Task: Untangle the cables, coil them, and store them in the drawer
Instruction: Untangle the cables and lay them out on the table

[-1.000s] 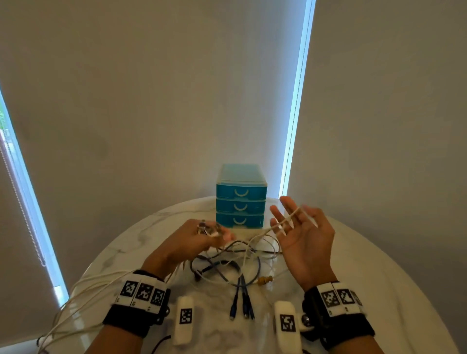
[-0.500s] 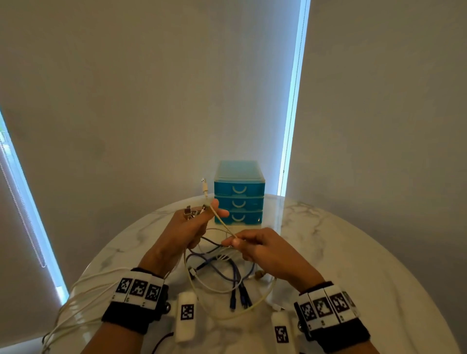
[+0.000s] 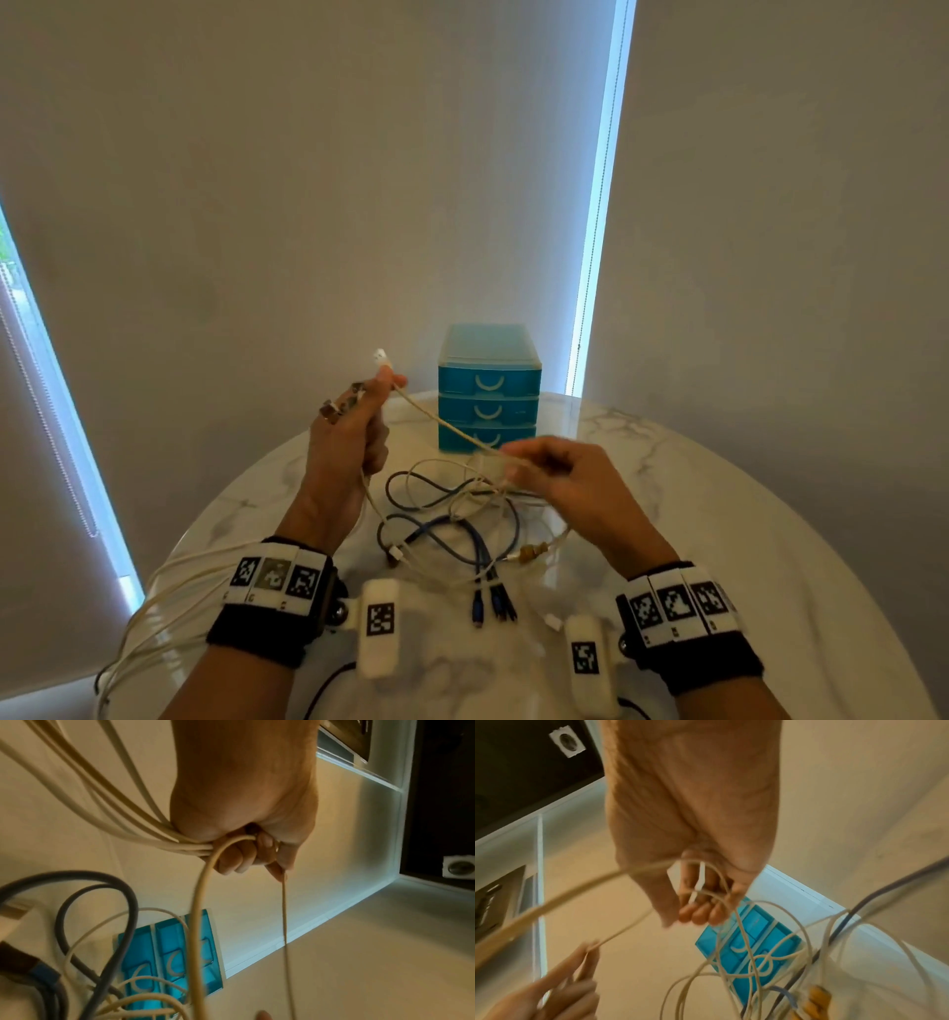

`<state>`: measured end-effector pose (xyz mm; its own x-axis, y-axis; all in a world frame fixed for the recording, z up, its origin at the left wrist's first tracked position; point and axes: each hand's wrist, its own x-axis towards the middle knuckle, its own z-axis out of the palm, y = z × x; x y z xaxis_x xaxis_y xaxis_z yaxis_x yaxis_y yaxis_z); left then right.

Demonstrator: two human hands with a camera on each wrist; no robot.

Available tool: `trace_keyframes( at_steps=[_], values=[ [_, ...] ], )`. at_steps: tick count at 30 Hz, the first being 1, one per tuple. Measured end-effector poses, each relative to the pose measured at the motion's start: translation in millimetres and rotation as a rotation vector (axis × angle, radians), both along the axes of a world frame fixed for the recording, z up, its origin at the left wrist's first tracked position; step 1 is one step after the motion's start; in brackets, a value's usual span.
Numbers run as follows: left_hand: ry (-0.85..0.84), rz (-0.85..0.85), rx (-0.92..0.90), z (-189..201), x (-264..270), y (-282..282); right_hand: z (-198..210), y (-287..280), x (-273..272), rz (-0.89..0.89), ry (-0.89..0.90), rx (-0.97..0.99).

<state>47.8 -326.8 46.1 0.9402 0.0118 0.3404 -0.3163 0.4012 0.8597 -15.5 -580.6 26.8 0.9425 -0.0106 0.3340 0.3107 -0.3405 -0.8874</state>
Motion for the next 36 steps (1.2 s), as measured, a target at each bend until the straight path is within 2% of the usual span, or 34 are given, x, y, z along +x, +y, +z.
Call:
trace_keyframes(
  at_steps=[2,4,8,12,14,16,20,23,25,27,29,30,32,34,36],
  values=[
    [0.009,0.03,-0.138,1.3,3.2,6.9,3.8,-10.9,0.9,-0.092,-0.089,0.32],
    [0.026,0.078,-0.226,1.5,5.6,14.5,4.6,-24.4,4.0,-0.171,-0.156,0.512],
    [0.063,0.155,-0.304,-2.0,10.3,22.2,-1.1,-41.1,6.4,-0.31,-0.186,0.659],
    [0.057,0.197,-0.291,-3.4,10.9,18.5,-1.5,-40.7,7.7,-0.244,-0.189,0.758],
    [0.056,0.209,-0.292,-3.5,10.5,17.9,2.8,-37.8,5.6,-0.221,-0.176,0.668],
    [0.063,0.208,-0.304,-4.1,10.4,18.4,8.1,-36.9,0.1,-0.251,-0.136,0.441],
    [0.065,0.206,-0.28,-3.0,8.7,13.2,16.4,-36.0,-8.4,-0.402,0.018,-0.166],
    [0.061,0.218,-0.247,-3.1,6.2,5.2,32.5,-23.2,-20.7,-0.537,0.241,-0.763],
    [0.067,0.235,-0.231,-4.7,6.2,2.4,39.2,-9.7,-26.7,-0.591,0.294,-0.966],
    [0.087,0.256,-0.206,-6.6,7.4,0.4,44.5,9.9,-32.5,-0.532,0.108,-0.909],
    [0.1,0.268,-0.2,-7.6,7.4,-1.3,47.7,36.5,-33.9,-0.273,-0.008,-0.656],
    [0.108,0.269,-0.204,-7.6,6.9,-2.3,46.9,52.3,-34.5,-0.124,0.036,-0.575],
    [0.128,0.26,-0.227,-7.1,6.1,-4.0,41.4,81.0,-34.4,0.092,0.161,-0.65],
    [0.142,0.245,-0.253,-6.8,5.0,-5.0,28.3,98.0,-31.1,0.216,0.275,-0.732],
    [0.143,0.235,-0.258,-6.4,5.0,-5.9,15.8,101.9,-24.9,0.283,0.347,-0.703]
  ],
)
